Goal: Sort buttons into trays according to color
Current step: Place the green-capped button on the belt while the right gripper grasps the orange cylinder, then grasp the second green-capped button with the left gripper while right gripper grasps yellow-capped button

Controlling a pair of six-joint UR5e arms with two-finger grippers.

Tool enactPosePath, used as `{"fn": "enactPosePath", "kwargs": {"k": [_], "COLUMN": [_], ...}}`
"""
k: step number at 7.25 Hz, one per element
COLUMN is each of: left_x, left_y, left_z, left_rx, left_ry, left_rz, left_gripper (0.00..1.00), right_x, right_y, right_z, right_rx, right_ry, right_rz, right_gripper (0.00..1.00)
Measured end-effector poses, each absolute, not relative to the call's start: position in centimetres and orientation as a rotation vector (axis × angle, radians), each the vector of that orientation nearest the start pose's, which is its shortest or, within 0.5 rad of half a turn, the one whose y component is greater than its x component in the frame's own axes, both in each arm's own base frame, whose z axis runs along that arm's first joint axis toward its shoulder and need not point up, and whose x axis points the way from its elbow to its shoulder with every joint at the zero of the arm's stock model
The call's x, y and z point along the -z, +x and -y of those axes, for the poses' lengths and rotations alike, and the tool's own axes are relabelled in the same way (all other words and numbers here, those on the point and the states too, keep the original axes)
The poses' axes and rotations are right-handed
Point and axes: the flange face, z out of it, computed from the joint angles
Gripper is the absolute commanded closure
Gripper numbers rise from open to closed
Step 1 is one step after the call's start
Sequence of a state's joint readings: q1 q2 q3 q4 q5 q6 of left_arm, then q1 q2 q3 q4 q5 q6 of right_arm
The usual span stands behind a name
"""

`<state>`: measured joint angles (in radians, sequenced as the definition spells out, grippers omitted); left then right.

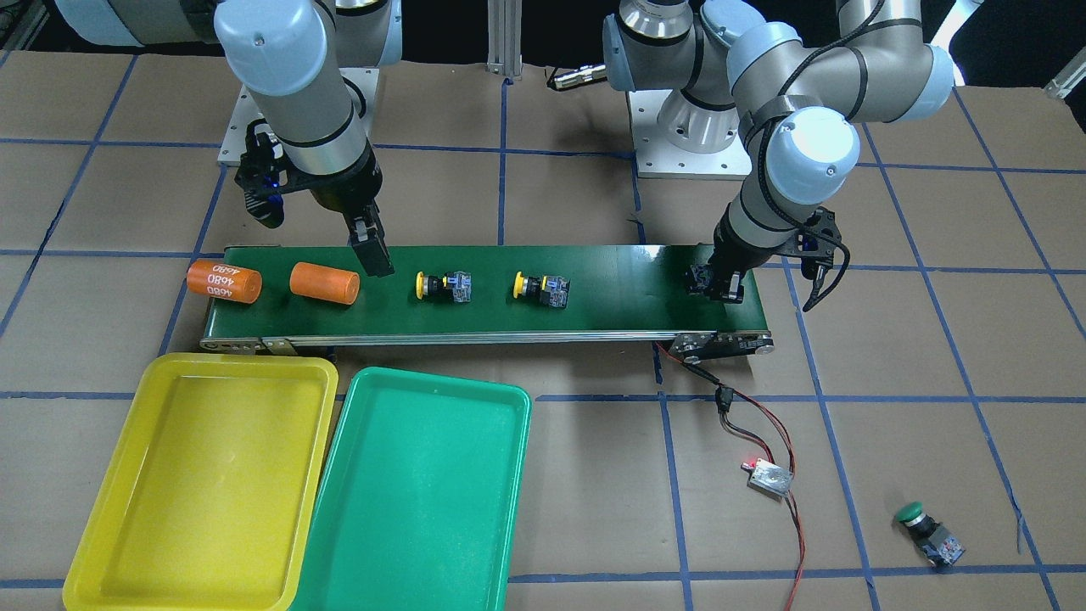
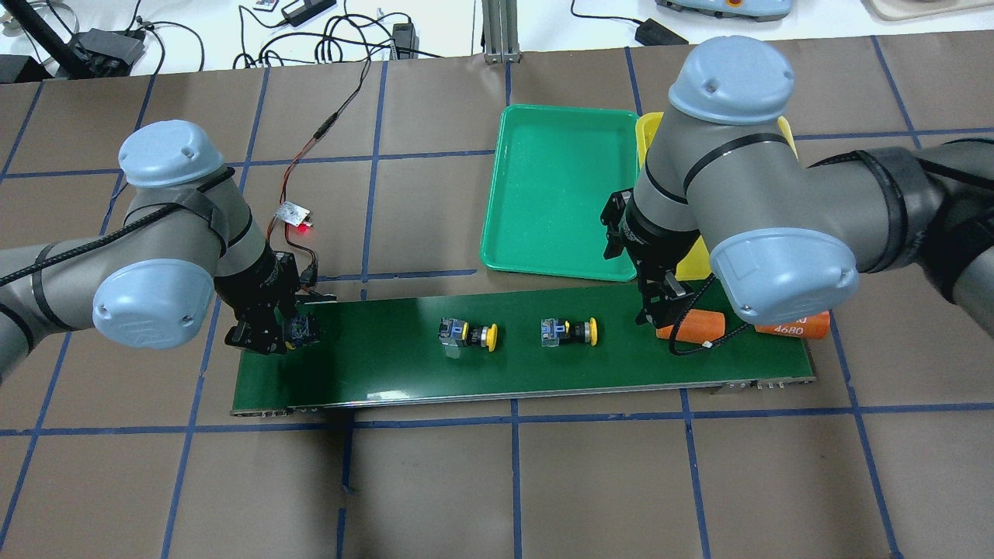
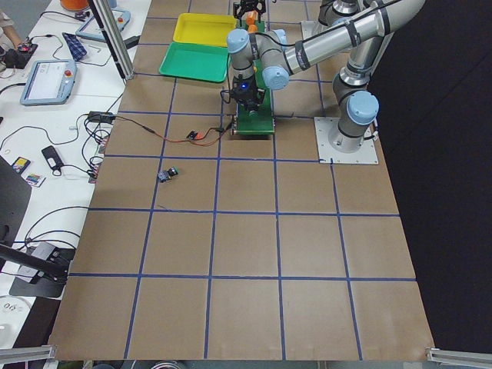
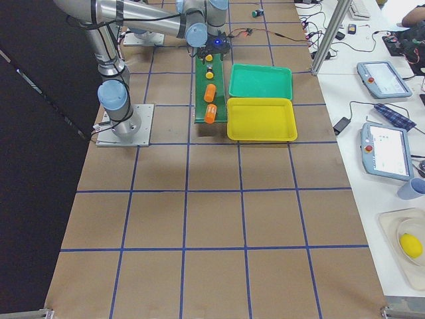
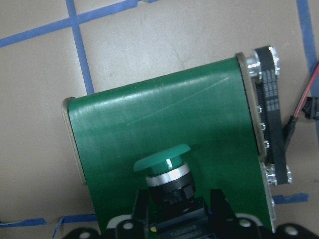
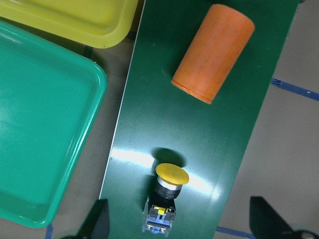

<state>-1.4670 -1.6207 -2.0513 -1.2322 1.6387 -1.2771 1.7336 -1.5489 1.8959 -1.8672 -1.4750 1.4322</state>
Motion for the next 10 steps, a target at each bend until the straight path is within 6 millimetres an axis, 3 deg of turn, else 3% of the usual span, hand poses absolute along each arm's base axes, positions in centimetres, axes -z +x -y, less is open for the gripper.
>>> {"fn": "enactPosePath", "kwargs": {"k": [1, 3, 4, 6, 8, 10], "left_x": [-27.4, -30.4, -32.3, -33.3, -32.3, -29.6], "left_y": [-8.1, -6.9, -3.9, 6.1, 13.2, 19.1], "left_z": [44.9, 46.5, 48.7, 54.5, 62.8, 71.2], "left_rx": [-0.175, -0.080, -0.020, 0.035, 0.127, 0.200], "left_ry": [-1.887, -1.873, -1.826, -1.763, -1.637, -1.535], "left_rz": [-2.305, -2.390, -2.465, -2.571, -2.680, -2.737], "left_gripper": [0.00, 0.00, 0.00, 0.00, 0.00, 0.00], "right_x": [-34.2, -32.8, -31.7, -29.8, -27.9, -26.2], "right_y": [22.0, 22.5, 22.8, 23.0, 23.0, 22.9], "right_z": [44.6, 44.9, 45.1, 45.3, 44.9, 45.2], "right_rx": [-0.174, -0.230, -0.267, -0.311, -0.318, -0.297], "right_ry": [1.861, 1.887, 1.906, 1.928, 1.931, 1.925], "right_rz": [-2.497, -2.480, -2.473, -2.477, -2.481, -2.482], "right_gripper": [0.00, 0.00, 0.00, 0.00, 0.00, 0.01]}}
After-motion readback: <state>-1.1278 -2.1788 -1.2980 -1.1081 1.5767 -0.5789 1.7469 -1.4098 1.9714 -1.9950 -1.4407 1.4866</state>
